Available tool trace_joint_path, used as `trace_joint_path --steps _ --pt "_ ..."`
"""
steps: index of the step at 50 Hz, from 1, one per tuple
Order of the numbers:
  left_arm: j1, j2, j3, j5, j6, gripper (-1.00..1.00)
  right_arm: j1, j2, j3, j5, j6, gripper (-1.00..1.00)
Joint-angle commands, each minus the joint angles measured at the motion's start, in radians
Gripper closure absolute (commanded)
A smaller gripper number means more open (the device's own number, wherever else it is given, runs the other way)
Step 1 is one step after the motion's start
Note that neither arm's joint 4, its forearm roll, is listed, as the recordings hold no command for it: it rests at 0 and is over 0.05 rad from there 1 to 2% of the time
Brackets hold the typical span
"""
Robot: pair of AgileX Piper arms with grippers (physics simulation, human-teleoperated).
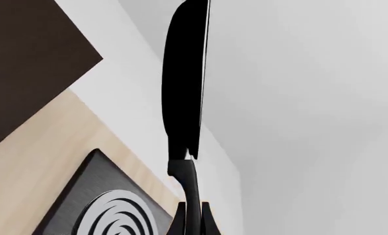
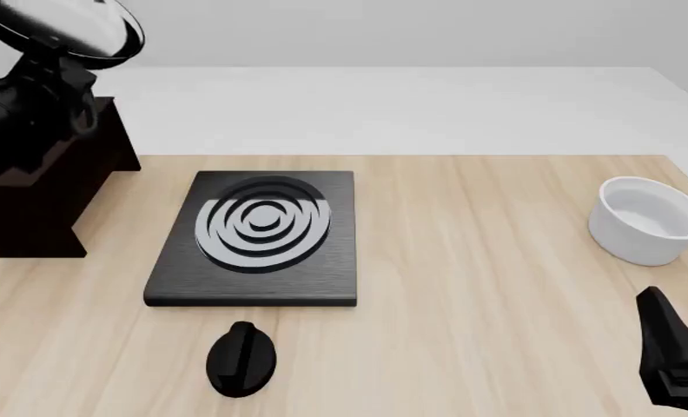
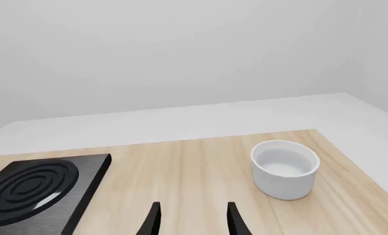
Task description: Put the frying pan on top of the cabinet.
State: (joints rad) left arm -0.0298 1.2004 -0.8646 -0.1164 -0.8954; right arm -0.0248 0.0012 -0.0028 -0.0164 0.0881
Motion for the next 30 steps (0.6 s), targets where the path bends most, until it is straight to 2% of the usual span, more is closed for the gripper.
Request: trace_joint_path --steps 1,30 --pt "0.029 0.028 -0.012 -0.038 -0.045 1.00 0.001 0.000 0.000 0.001 -0.002 -1.00" --pt "0.064 0.098 -0.006 -0.077 -0.129 1.00 0.001 0.000 0.002 0.001 -0.008 -1.00"
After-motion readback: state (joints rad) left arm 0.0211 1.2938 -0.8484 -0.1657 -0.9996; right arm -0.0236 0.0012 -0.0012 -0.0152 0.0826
